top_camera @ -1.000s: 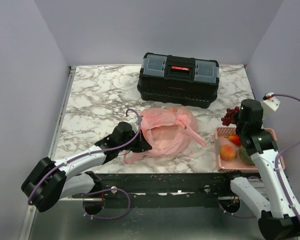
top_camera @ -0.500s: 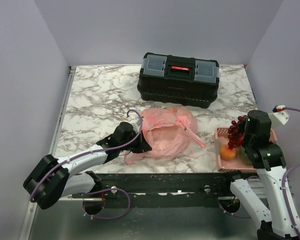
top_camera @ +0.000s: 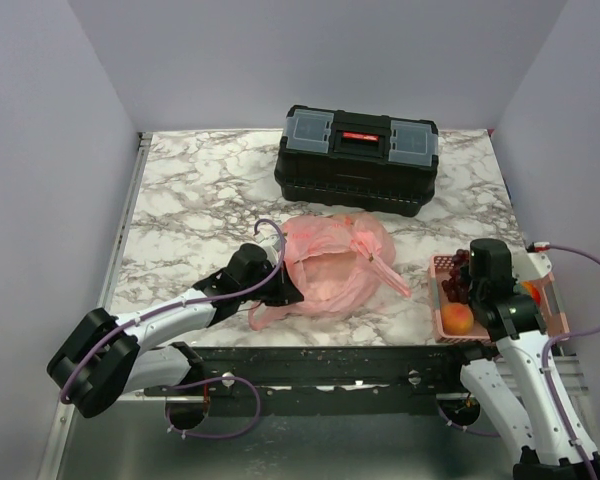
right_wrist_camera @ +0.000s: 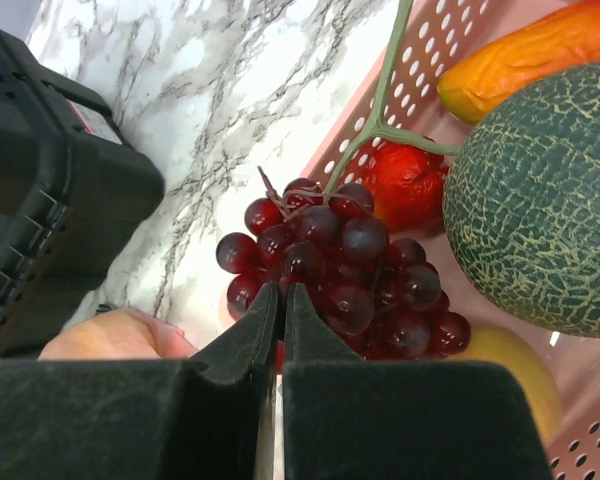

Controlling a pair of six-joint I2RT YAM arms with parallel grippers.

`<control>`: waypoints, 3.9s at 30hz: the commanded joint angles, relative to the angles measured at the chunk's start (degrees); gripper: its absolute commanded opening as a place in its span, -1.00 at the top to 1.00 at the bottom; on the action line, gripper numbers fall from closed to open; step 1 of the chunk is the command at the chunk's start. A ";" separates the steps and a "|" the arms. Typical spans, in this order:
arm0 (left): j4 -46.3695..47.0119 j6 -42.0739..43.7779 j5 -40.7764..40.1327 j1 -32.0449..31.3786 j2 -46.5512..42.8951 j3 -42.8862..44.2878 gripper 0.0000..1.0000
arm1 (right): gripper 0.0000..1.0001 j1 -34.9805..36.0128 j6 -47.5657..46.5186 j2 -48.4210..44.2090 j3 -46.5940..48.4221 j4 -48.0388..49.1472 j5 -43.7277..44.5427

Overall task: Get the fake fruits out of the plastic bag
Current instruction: Place the fake fruit in the bin, then adjust the plastic bag at the center of the board, then take out the fake fruit from the plastic bag.

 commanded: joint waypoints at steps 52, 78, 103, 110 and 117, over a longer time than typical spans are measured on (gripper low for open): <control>-1.68 -0.90 1.49 -0.19 -3.43 3.93 1.00 | -0.10 41.75 -27.52 28.96 1.22 55.77 -41.22; 12.90 -6.01 10.98 -2.45 9.43 1.92 1.00 | 0.04 45.28 3.39 15.97 -20.05 36.94 3.84; -11.99 5.57 2.12 -5.16 -8.36 17.33 1.00 | -0.08 45.32 -23.01 49.39 -10.60 84.10 -16.92; -11.11 2.85 -4.76 -7.31 -11.09 7.51 1.00 | -0.64 45.29 -24.48 47.73 -14.06 87.44 -16.50; -11.47 0.78 -10.28 -7.31 -10.51 -0.95 1.00 | -0.85 45.28 -25.57 51.68 -11.10 87.98 -17.18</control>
